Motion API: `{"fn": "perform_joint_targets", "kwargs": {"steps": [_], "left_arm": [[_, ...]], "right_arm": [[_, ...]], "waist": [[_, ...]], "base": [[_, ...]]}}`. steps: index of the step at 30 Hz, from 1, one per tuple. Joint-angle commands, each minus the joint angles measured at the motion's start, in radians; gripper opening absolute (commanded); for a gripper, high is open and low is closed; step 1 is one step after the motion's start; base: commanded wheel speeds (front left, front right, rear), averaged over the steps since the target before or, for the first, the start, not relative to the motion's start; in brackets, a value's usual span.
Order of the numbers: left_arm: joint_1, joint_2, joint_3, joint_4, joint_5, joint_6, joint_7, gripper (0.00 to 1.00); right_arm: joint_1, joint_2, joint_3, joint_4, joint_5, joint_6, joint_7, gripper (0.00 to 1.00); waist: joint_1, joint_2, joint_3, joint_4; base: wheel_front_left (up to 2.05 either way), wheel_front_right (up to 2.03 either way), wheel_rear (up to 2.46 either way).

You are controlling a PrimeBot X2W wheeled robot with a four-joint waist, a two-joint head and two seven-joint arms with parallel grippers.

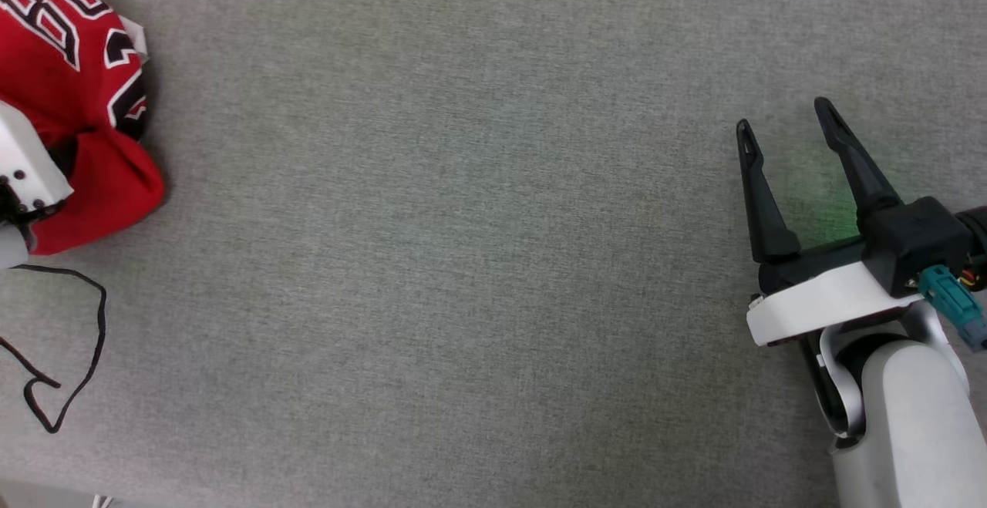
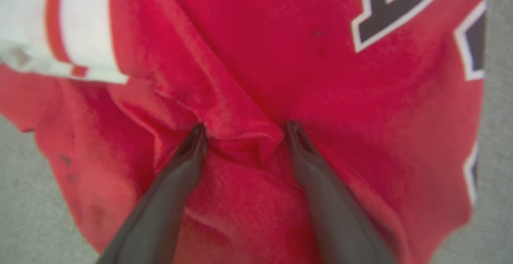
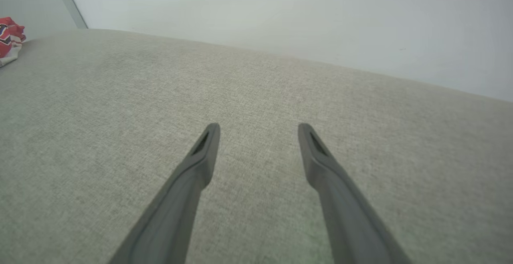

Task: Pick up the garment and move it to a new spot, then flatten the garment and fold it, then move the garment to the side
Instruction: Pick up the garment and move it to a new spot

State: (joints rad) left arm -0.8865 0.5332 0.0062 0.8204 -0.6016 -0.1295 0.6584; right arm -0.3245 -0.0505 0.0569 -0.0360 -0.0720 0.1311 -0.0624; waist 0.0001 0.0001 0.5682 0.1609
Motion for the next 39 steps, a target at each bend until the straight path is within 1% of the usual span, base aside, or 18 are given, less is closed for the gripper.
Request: {"fn": "perform_joint_targets", "kwargs": {"steps": [1,2,3,4,7,9,11,14,16,17,18,23,27,30,34,39], "left_arm": [[0.049,-0.025,-0.01,0.067,-0.001,0.022,0.031,1.0],[0.053,-0.028,-0.004,0.081,-0.004,0.038,0.029,0.67],[0.057,-0.035,-0.002,0.093,-0.008,0.046,0.027,0.42],[0.058,-0.042,-0.001,0.097,-0.009,0.051,0.019,0.0],[0.054,-0.046,-0.002,0.093,-0.001,0.06,-0.012,0.0],[0.041,-0.042,-0.003,0.086,0.008,0.067,-0.055,0.0],[0.028,-0.026,-0.006,0.072,0.028,0.072,-0.116,0.0],[0.01,-0.007,-0.018,0.041,0.065,0.085,-0.223,0.0],[-0.002,-0.006,-0.024,0.029,0.087,0.096,-0.296,0.0],[-0.018,-0.009,-0.035,0.008,0.116,0.102,-0.408,0.0],[-0.023,-0.018,-0.03,0.0,0.113,0.102,-0.45,0.0],[-0.053,-0.027,-0.064,-0.029,0.158,0.091,-0.585,0.0],[-0.063,-0.063,-0.095,-0.052,0.18,0.083,-0.661,0.0],[-0.063,-0.095,-0.118,-0.086,0.183,0.069,-0.696,0.0],[-0.022,-0.163,-0.164,-0.138,0.184,0.056,-0.712,0.0],[0.066,-0.247,-0.216,-0.198,0.164,0.043,-0.701,0.0]], "right_arm": [[-0.015,0.0,0.001,-0.004,-0.009,-0.001,-0.006,1.0],[-0.015,0.0,-0.002,-0.006,-0.011,-0.001,-0.006,1.0],[-0.014,0.0,-0.004,-0.007,-0.011,-0.001,-0.007,1.0],[-0.013,0.0,-0.006,-0.006,-0.012,-0.001,-0.006,1.0],[-0.008,0.0,-0.01,0.001,-0.015,-0.001,-0.007,1.0],[0.0,0.0,-0.01,0.006,-0.012,-0.001,-0.008,1.0],[0.013,0.0,-0.011,0.013,-0.006,-0.001,-0.01,1.0],[0.032,0.0,-0.018,0.026,0.005,-0.001,-0.015,1.0],[0.047,0.0,-0.023,0.032,0.011,-0.001,-0.017,1.0],[0.072,0.0,-0.031,0.044,0.028,-0.001,-0.022,1.0],[0.08,0.0,-0.035,0.047,0.035,-0.001,-0.027,1.0],[0.131,0.0,-0.049,0.059,0.059,-0.001,-0.028,1.0],[0.171,0.0,-0.065,0.066,0.082,-0.001,-0.034,1.0],[0.197,0.0,-0.079,0.067,0.097,-0.001,-0.034,1.0],[0.229,0.0,-0.091,0.065,0.112,-0.001,-0.03,1.0],[0.268,0.001,-0.09,0.066,0.121,-0.001,-0.022,1.0]], "waist": [[-0.0001,-0.0001,0.008,-0.013],[-0.0001,-0.0001,0.006,-0.014],[-0.0001,-0.0001,0.002,-0.014],[-0.0001,-0.0001,-0.003,-0.012],[-0.0001,-0.0001,-0.018,-0.009],[-0.0001,-0.0001,-0.038,-0.006],[-0.0001,-0.0001,-0.066,0.0],[-0.0001,-0.0001,-0.12,0.01],[-0.0001,-0.0001,-0.161,0.017],[-0.0001,-0.0001,-0.224,0.024],[-0.0001,-0.0001,-0.247,0.027],[-0.0001,-0.0001,-0.343,0.03],[-0.0001,-0.0001,-0.415,0.012],[-0.0001,-0.0001,-0.456,-0.013],[-0.0001,-0.0001,-0.5,-0.059],[-0.0001,-0.0001,-0.555,-0.141]], "base": [[0.0,0.0,0.0],[0.0,0.0,0.0],[0.0,0.0,0.0],[0.0,0.0,0.0],[0.0,0.0,0.0],[0.0,0.0,0.0],[0.0,0.0,0.0],[0.0,0.0,0.0],[0.0,0.0,0.0],[0.0,0.0,0.0],[0.0,0.0,0.0],[0.0,0.0,0.0],[0.0,0.0,0.0],[0.0,0.0,0.0],[0.0,0.0,0.0],[0.0,0.0,0.0]]}}
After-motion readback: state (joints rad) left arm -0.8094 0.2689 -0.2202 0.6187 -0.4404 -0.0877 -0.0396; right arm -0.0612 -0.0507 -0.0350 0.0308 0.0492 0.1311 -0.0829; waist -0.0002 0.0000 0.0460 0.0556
